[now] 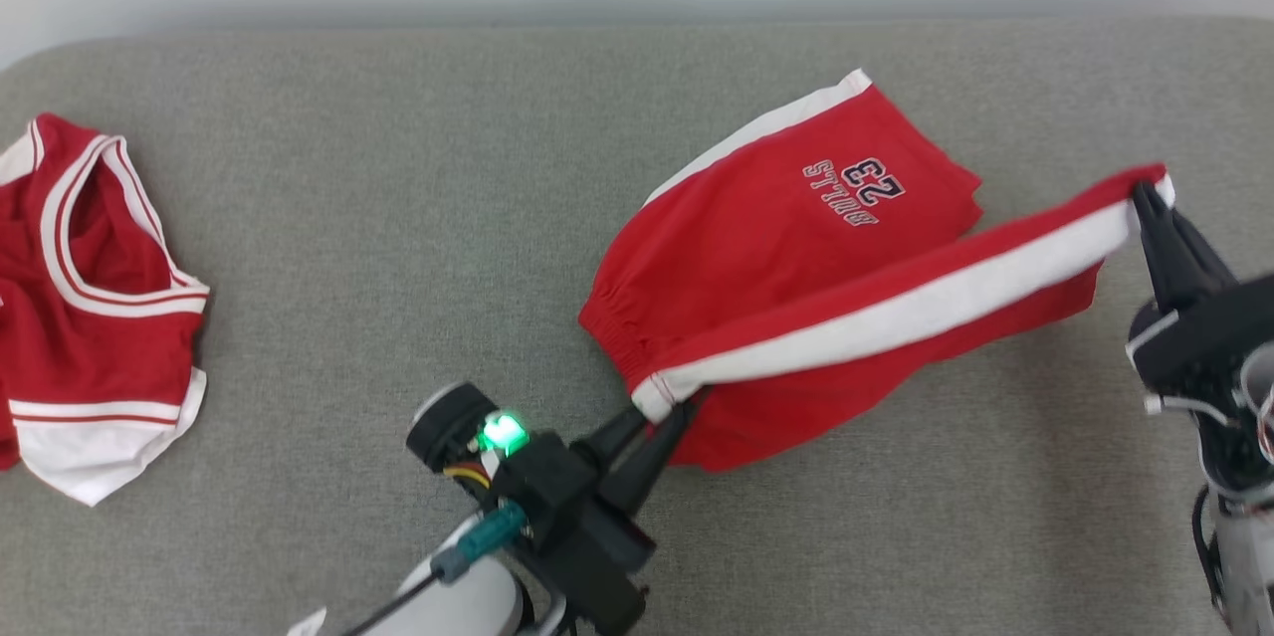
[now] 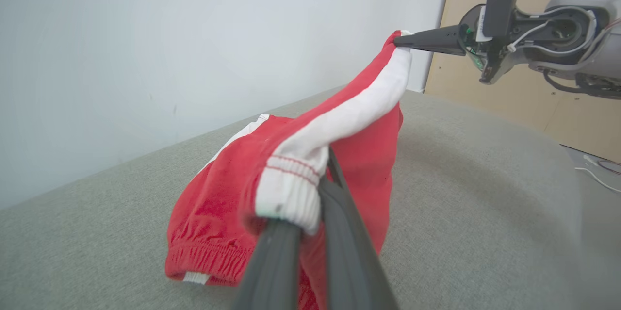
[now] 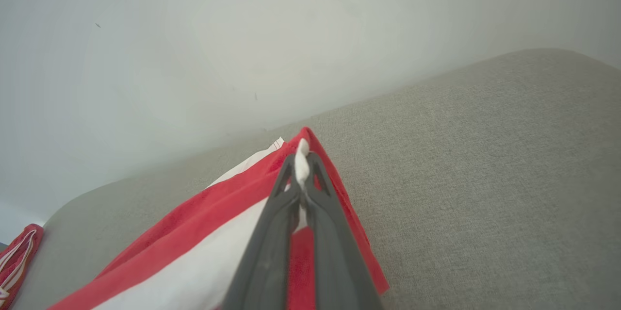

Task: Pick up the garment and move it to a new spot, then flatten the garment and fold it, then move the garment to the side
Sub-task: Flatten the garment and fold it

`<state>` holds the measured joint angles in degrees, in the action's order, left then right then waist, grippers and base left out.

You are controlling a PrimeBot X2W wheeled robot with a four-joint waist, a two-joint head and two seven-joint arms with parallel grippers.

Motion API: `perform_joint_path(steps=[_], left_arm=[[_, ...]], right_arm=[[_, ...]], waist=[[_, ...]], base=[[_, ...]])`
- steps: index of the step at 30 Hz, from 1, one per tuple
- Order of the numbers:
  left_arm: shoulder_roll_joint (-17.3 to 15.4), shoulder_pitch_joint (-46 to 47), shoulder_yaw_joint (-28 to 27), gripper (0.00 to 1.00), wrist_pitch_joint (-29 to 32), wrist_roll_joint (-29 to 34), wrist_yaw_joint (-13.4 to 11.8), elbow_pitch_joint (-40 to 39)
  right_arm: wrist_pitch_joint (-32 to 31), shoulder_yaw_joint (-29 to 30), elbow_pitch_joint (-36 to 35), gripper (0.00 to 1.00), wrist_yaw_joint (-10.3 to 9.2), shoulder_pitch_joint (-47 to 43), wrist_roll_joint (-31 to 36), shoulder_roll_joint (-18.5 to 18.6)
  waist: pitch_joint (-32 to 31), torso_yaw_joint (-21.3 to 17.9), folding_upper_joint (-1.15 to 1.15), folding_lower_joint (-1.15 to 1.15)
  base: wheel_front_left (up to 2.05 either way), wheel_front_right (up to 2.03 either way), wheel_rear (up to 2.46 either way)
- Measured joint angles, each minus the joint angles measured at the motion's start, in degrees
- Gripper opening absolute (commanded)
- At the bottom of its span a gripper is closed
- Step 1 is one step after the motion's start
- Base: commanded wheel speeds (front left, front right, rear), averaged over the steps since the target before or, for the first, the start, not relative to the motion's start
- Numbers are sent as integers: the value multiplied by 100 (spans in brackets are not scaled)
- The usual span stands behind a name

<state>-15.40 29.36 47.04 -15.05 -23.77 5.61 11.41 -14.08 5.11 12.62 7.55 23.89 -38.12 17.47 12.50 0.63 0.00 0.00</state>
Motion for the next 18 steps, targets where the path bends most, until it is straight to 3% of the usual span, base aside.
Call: perform_joint_path(steps=[18], left_arm=[[777, 1473, -619, 0, 0, -126, 153, 1513]], right_arm=[[303, -584, 2937, 0, 0, 3215, 703, 100]], waist=[[1059, 496, 1, 1]], base=[[0, 0, 0]])
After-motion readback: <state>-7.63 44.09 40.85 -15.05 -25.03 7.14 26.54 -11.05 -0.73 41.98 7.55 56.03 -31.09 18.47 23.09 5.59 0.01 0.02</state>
